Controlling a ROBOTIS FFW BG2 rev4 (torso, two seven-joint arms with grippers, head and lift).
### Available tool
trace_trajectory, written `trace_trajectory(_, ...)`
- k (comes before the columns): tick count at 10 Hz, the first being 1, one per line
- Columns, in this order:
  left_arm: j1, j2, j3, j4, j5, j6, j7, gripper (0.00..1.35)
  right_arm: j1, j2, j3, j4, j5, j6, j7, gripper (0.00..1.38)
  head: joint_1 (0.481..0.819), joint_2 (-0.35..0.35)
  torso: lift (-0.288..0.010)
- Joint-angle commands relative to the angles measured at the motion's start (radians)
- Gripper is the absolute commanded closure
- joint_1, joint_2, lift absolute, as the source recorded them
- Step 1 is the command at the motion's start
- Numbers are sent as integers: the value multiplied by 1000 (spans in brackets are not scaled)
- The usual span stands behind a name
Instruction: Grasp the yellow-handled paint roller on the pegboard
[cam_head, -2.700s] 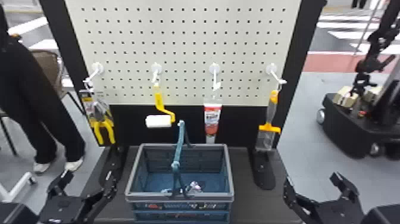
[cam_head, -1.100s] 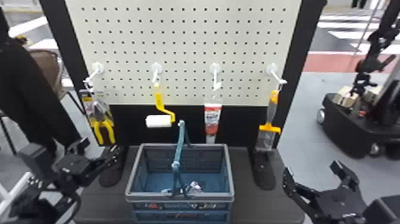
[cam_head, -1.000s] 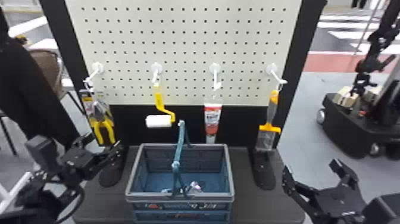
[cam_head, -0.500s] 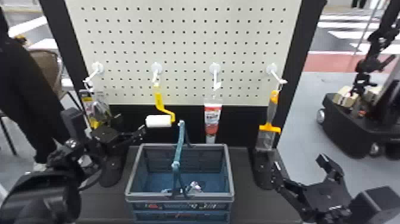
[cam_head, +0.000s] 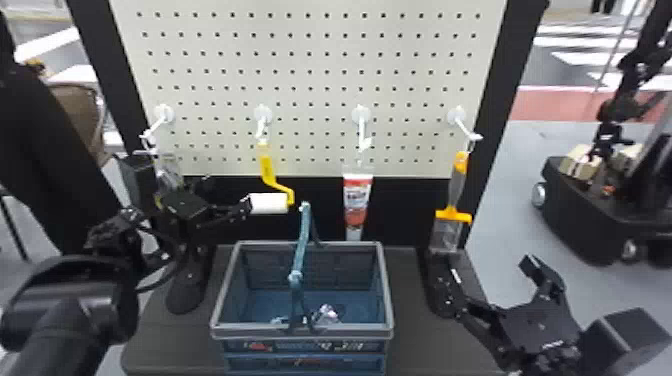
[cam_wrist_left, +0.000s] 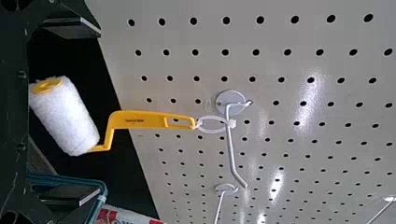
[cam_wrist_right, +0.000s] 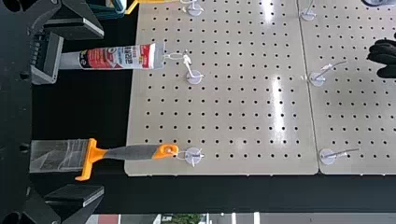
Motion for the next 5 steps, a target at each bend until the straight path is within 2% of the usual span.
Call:
trace_trajectory(1, -33, 5, -17, 32, 4, 2, -12, 131, -3, -3, 4, 0, -2, -2, 0, 125, 549, 0, -100)
trace_trajectory(5, -132, 11, -69, 117, 19, -4, -52, 133, -16, -11, 12, 2, -5, -3, 3, 125, 549, 0, -100)
